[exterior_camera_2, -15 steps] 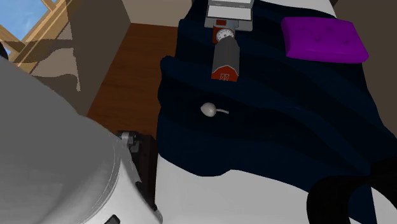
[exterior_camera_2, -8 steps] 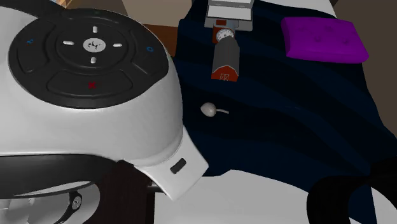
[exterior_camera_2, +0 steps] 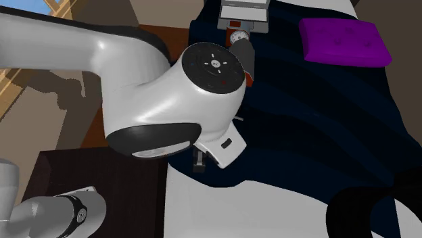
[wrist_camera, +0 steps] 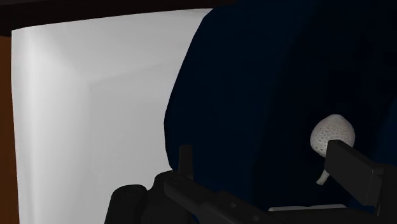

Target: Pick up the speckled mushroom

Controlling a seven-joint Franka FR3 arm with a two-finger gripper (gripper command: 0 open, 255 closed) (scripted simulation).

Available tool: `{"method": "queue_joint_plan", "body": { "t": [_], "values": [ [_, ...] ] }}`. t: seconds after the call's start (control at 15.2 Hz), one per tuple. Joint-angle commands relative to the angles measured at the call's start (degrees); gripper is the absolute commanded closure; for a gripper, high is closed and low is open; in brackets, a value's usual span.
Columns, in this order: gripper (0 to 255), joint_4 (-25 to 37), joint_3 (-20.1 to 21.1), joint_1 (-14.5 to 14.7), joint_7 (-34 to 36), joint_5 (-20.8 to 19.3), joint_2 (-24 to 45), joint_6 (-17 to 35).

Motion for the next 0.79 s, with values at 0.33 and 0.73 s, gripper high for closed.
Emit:
{"method": "queue_joint_plan", "body": {
  "t": [0.33, 0.73],
  "values": [
    [0, 9.0, 2.1, 1.7, 4.7, -1.1, 15.5, 5.5],
    [0, 19.2, 2.6, 4.3, 8.6, -2.9, 29.1, 8.0]
  ]
}}
